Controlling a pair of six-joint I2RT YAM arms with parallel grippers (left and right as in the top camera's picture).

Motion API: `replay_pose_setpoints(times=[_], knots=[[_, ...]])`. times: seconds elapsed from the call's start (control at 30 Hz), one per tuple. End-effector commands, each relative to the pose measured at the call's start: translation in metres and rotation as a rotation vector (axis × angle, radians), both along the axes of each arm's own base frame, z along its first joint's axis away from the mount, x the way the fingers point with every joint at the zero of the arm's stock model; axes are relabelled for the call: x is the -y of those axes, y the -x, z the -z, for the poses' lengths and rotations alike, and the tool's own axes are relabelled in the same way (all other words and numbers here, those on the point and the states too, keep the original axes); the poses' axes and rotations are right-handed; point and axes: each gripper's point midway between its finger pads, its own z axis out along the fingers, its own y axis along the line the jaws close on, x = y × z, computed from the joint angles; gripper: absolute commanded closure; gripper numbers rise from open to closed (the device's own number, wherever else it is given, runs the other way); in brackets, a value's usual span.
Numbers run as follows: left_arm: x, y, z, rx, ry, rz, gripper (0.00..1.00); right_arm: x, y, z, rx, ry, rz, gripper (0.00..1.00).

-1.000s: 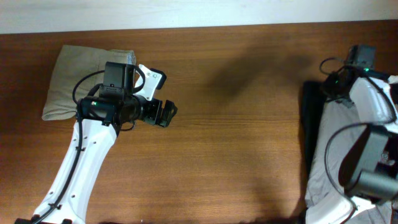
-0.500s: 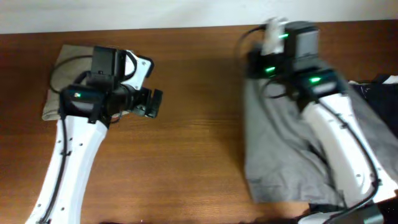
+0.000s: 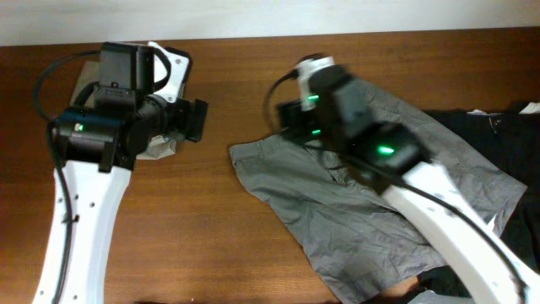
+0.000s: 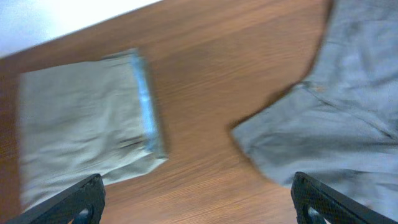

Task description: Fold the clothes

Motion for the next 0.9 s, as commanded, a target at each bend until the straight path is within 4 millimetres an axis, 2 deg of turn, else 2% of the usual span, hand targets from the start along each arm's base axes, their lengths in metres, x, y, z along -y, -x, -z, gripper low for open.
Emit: replay_pose_setpoints(times=[0.0,0.03,0.1,0.13,0.17,0.2,0.27,0.3,0.33,0.37,0.4,0.43,0.5,0.63,0.73,0.77,0.87], knots=[[0.058,-0.007,0.036,-0.130,0.128,0.216,0.18,0.058,0.021,-0.069,0.146,-0.075,0.133,0.21],[0.083,-0.009,0.058,-0.186,0.142,0.303,0.21,0.074,0.030,-0.078,0.153,-0.106,0.178,0.21],[0.116,-0.015,0.091,-0.240,0.119,0.396,0.30,0.091,0.039,-0.083,0.149,-0.137,0.229,0.22],[0.130,-0.018,0.105,-0.249,0.103,0.441,0.37,0.097,0.044,-0.083,0.138,-0.147,0.248,0.22],[0.147,-0.025,0.122,-0.245,0.078,0.476,0.53,0.102,0.049,-0.080,0.121,-0.149,0.262,0.21],[0.159,-0.033,0.134,-0.230,0.058,0.490,0.75,0.103,0.052,-0.077,0.103,-0.144,0.265,0.21],[0.184,-0.048,0.157,-0.194,0.045,0.521,0.92,0.105,0.056,-0.068,0.067,-0.124,0.266,0.21],[0.198,-0.058,0.169,-0.169,0.049,0.540,0.94,0.105,0.057,-0.061,0.042,-0.110,0.267,0.22],[0.208,-0.065,0.179,-0.149,0.053,0.552,0.93,0.106,0.058,-0.056,0.023,-0.099,0.268,0.22],[0.214,-0.069,0.186,-0.141,0.054,0.558,0.78,0.106,0.059,-0.054,0.012,-0.093,0.269,0.22],[0.225,-0.075,0.201,-0.129,0.057,0.570,0.43,0.106,0.060,-0.047,-0.012,-0.079,0.270,0.22],[0.233,-0.082,0.217,-0.119,0.059,0.579,0.26,0.107,0.061,-0.039,-0.045,-0.060,0.272,0.22],[0.240,-0.089,0.234,-0.107,0.061,0.583,0.18,0.108,0.063,-0.030,-0.080,-0.041,0.273,0.22],[0.247,-0.102,0.257,-0.080,0.068,0.584,0.17,0.109,0.066,-0.017,-0.134,-0.010,0.275,0.22],[0.248,-0.103,0.270,-0.093,0.065,0.583,0.17,0.109,0.067,-0.008,-0.167,0.009,0.276,0.22],[0.248,-0.102,0.272,-0.099,0.064,0.583,0.19,0.110,0.068,-0.007,-0.173,0.013,0.277,0.22],[0.245,-0.093,0.295,-0.166,0.056,0.586,0.35,0.111,0.068,-0.006,-0.178,0.019,0.281,0.22]])
